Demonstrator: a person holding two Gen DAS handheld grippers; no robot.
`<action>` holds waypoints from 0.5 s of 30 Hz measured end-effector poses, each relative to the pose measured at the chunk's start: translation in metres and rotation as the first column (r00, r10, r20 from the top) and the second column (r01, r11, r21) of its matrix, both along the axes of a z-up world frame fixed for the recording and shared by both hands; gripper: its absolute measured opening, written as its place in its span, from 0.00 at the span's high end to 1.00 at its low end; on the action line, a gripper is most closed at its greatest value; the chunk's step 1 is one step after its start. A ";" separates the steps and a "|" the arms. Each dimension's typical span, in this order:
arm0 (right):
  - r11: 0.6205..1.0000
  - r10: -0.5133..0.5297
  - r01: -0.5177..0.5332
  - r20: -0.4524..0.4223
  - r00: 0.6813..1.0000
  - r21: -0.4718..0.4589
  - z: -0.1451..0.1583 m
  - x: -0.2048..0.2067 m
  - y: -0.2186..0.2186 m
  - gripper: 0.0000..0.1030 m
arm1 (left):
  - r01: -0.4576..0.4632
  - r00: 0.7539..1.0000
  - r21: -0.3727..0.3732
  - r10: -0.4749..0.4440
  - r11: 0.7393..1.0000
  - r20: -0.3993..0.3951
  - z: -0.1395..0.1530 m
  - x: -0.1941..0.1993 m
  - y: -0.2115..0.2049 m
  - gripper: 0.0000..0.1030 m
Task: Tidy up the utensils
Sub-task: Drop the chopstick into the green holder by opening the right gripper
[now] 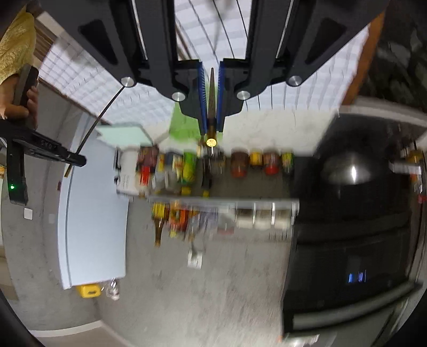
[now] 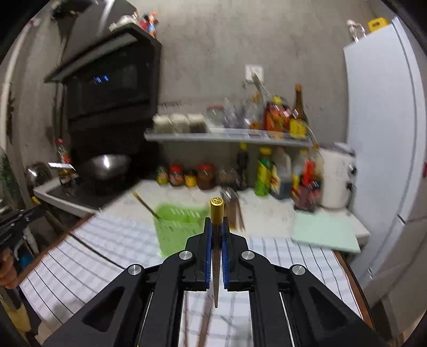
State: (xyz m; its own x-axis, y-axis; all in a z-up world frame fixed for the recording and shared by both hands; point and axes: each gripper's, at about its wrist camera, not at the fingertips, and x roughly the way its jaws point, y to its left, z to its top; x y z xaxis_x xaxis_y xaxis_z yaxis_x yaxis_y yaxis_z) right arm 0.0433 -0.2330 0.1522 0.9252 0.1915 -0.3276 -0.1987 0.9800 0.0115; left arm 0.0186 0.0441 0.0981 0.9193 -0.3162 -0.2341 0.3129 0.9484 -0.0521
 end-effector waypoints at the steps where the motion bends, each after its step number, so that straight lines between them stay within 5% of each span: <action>1: 1.000 0.016 -0.016 0.037 0.999 0.003 0.010 0.003 0.005 0.94 | -0.008 0.999 0.003 0.008 1.000 0.051 0.013 0.000 -0.002 0.94; 5: 0.999 0.034 -0.038 0.178 0.983 0.017 0.044 0.021 0.019 0.94 | -0.008 0.989 -0.032 0.012 0.999 0.150 0.051 0.016 -0.003 0.94; 9: 0.997 0.021 -0.038 0.252 0.967 0.063 0.055 0.049 0.026 0.94 | 0.010 0.990 -0.056 -0.002 0.998 0.143 0.065 0.057 -0.014 0.94; 15: 0.995 0.024 -0.038 0.151 0.988 0.088 0.027 0.117 0.033 0.94 | 0.043 0.999 -0.062 -0.043 0.997 0.003 0.038 0.139 -0.038 0.94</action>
